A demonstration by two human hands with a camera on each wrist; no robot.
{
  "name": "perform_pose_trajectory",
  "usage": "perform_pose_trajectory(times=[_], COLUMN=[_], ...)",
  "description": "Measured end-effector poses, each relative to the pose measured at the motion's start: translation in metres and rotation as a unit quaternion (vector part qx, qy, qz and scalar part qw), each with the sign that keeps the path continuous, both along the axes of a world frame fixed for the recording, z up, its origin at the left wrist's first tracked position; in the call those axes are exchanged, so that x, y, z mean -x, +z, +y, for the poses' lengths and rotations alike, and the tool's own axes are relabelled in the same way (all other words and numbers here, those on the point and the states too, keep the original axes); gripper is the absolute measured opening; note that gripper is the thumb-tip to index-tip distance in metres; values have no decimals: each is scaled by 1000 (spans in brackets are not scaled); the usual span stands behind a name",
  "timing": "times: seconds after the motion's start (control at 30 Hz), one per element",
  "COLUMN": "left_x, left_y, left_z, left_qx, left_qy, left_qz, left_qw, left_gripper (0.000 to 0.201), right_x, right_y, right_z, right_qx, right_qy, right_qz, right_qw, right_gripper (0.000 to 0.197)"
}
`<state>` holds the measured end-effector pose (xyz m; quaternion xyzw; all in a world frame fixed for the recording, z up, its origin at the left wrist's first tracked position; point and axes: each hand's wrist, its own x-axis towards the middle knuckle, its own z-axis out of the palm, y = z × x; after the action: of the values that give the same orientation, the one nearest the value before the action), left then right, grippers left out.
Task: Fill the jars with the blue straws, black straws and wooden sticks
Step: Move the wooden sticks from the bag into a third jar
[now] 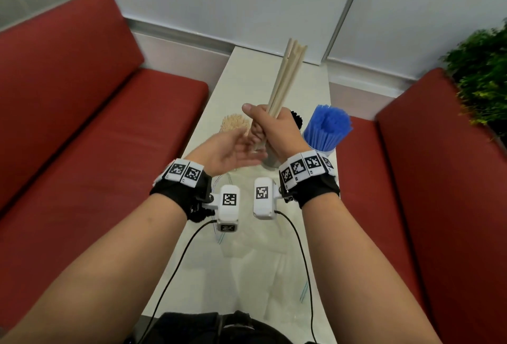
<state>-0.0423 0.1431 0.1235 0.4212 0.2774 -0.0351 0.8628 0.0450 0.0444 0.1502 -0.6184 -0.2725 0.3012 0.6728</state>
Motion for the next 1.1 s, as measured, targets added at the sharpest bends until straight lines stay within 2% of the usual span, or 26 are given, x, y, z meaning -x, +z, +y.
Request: perform_pose_trajectory(times=[0.1, 0.2, 0.33, 0.43, 0.57, 0.73, 0.83, 0.9, 0.97, 1.03, 1.1], left_x=[-3, -3, -6, -7, -8, -4, -2, 4, 12, 18, 20], left_y=[-16, -25, -32, -45, -65, -86, -98, -112, -126, -140, -149], left_z=[-7, -2, 2, 5, 12, 18, 24, 32, 39, 42, 41], left_qx=[155, 198, 158, 122, 59, 28, 1, -39, -68, -87, -101], left_qy=[-30, -48, -28, -25, 0, 39, 89, 139, 181, 186, 156], left_qz=[-20, -67, 11, 59, 81, 85, 120, 162, 199, 229, 252], left_qw=[987, 977, 987, 990, 995, 995, 989, 976, 961, 951, 950], left_gripper=[42, 38, 30, 34, 32, 23, 28, 34, 32, 30, 29], right_x=[5, 8, 7, 4, -11, -31, -39, -43, -50, -58, -64], right_y=[0, -3, -2, 2, 16, 28, 30, 30, 28, 26, 25], right_z=[-1, -1, 1, 3, 4, 6, 12, 18, 26, 35, 44], right_qx=[-16, -5, 0, 29, 154, 301, 303, 317, 331, 339, 346], right_qy=[21, 20, 23, 31, 93, 165, 134, 104, 81, 69, 58], right_qz=[19, -1, -12, -45, -139, -82, -72, -92, -107, -113, -122], right_qw=[999, 1000, 1000, 998, 974, 936, 941, 938, 934, 931, 929], right_gripper=[43, 38, 36, 33, 27, 15, 11, 9, 10, 17, 21])
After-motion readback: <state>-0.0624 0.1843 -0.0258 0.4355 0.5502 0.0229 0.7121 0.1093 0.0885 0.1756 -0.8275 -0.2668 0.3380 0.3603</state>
